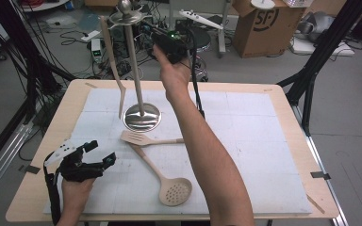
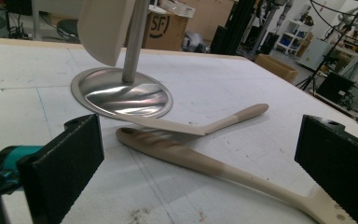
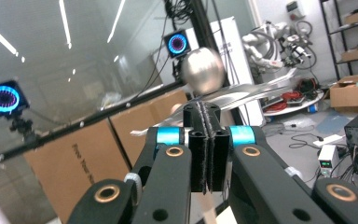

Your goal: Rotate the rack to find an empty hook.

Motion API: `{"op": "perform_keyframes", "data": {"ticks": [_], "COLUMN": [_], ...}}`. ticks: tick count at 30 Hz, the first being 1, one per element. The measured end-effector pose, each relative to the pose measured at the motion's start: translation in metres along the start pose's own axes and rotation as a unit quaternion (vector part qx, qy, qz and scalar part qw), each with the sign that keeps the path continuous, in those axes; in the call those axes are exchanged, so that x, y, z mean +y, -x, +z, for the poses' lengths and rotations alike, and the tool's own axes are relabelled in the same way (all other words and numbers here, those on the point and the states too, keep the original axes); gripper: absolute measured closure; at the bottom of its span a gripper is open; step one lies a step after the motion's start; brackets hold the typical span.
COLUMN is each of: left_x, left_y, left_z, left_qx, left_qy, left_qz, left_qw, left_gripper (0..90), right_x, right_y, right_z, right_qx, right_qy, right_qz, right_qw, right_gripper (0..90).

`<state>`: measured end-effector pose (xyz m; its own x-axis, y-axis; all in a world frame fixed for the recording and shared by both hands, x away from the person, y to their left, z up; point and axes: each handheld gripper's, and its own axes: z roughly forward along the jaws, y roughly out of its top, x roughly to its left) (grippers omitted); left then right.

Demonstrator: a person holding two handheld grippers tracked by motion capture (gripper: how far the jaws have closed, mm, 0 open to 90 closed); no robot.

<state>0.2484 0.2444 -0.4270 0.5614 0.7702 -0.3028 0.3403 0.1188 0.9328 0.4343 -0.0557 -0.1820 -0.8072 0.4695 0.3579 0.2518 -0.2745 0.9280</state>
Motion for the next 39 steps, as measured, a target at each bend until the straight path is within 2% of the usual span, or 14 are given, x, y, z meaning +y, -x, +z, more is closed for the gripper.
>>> {"op": "perform_keyframes", "data": {"ticks": [5, 13, 16, 19, 24, 28, 39], "left_x": [0.000, 0.000, 0.000, 0.000, 0.000, 0.000, -0.001], "left_y": [0.000, 0.001, 0.001, 0.001, 0.001, 0.001, 0.002], "left_z": [0.000, 0.002, 0.002, 0.002, 0.003, 0.003, 0.004], "left_qx": [0.000, -0.001, -0.002, -0.001, -0.003, -0.003, -0.004], "left_qy": [0.002, -0.001, 0.000, -0.001, -0.004, -0.004, -0.006], "left_qz": [0.000, 0.001, 0.001, 0.000, 0.002, 0.003, 0.003], "left_qw": [1.0000, 1.0000, 1.0000, 1.0000, 1.0000, 1.0000, 1.0000], "left_gripper": [1.7, 1.7, 1.7, 1.7, 1.7, 1.7, 1.7], "right_x": [-0.001, -0.002, -0.004, -0.006, -0.008, -0.008, -0.009], "right_y": [-0.008, -0.015, -0.018, -0.019, -0.024, -0.024, -0.025], "right_z": [0.002, 0.004, 0.007, 0.009, 0.012, 0.012, 0.014], "right_qx": [-0.009, -0.003, -0.011, -0.010, -0.004, -0.013, -0.018], "right_qy": [-0.006, -0.016, -0.026, -0.022, -0.029, -0.032, -0.040], "right_qz": [-0.020, -0.030, -0.043, -0.037, -0.046, -0.051, -0.060], "right_qw": [0.9997, 0.9994, 0.9987, 0.9990, 0.9985, 0.9981, 0.9972], "right_gripper": [90.0, 90.0, 90.0, 90.0, 90.0, 90.0, 90.0]}}
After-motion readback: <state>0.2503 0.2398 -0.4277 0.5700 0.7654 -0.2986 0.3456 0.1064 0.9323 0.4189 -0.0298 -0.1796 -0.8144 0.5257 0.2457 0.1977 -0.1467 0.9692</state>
